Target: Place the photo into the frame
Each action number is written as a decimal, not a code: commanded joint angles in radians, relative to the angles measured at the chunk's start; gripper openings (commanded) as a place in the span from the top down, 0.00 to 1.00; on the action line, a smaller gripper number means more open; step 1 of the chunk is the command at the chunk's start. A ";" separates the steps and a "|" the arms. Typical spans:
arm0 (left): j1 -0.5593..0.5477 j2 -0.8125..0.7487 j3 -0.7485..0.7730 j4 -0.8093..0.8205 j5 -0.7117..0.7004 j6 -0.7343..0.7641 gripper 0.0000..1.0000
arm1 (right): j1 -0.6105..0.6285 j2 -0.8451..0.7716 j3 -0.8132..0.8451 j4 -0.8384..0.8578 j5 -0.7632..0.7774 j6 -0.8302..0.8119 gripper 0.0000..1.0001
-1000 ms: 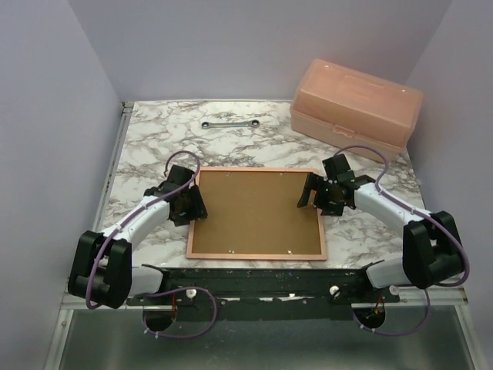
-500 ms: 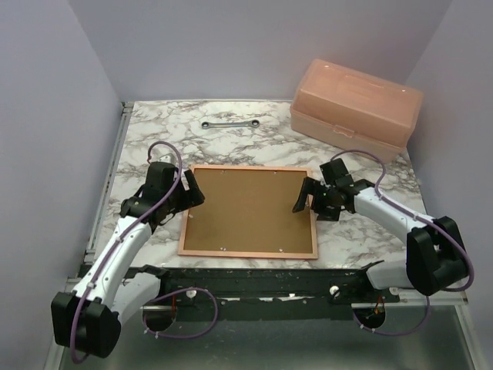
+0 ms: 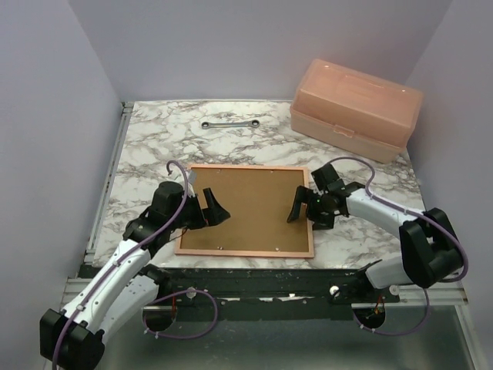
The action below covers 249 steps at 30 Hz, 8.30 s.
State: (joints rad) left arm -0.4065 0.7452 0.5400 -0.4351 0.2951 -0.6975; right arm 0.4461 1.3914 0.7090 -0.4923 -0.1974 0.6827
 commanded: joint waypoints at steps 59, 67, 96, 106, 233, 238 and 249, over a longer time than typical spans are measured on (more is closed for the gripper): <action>-0.830 0.239 0.469 -0.292 -0.638 0.603 0.03 | 0.234 -0.163 0.415 -0.446 -0.052 0.102 0.99; -0.957 0.350 0.473 -0.321 -0.761 0.636 0.08 | 0.234 -0.160 0.494 -0.483 -0.068 0.107 0.99; -1.049 0.505 0.542 -0.420 -1.179 0.629 0.92 | 0.233 -0.293 0.538 -0.400 0.010 0.098 0.42; -1.049 0.350 0.586 -0.444 -1.090 0.640 0.97 | 0.233 -0.420 0.560 -0.268 0.150 -0.080 0.00; -0.405 0.238 0.163 -0.116 -0.256 -0.238 0.02 | -0.175 -0.276 -0.320 0.422 -0.123 -0.063 0.90; -0.384 0.234 0.175 -0.197 -0.287 -0.225 0.02 | -0.175 -0.241 -0.305 0.402 -0.093 -0.070 0.65; -0.353 0.209 0.153 -0.264 -0.357 -0.241 0.02 | -0.175 -0.120 -0.190 0.262 -0.034 -0.088 0.15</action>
State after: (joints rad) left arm -0.7746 0.9825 0.7090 -0.6525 -0.0170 -0.9218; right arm 0.2737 1.2228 0.4580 -0.1219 -0.3435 0.6384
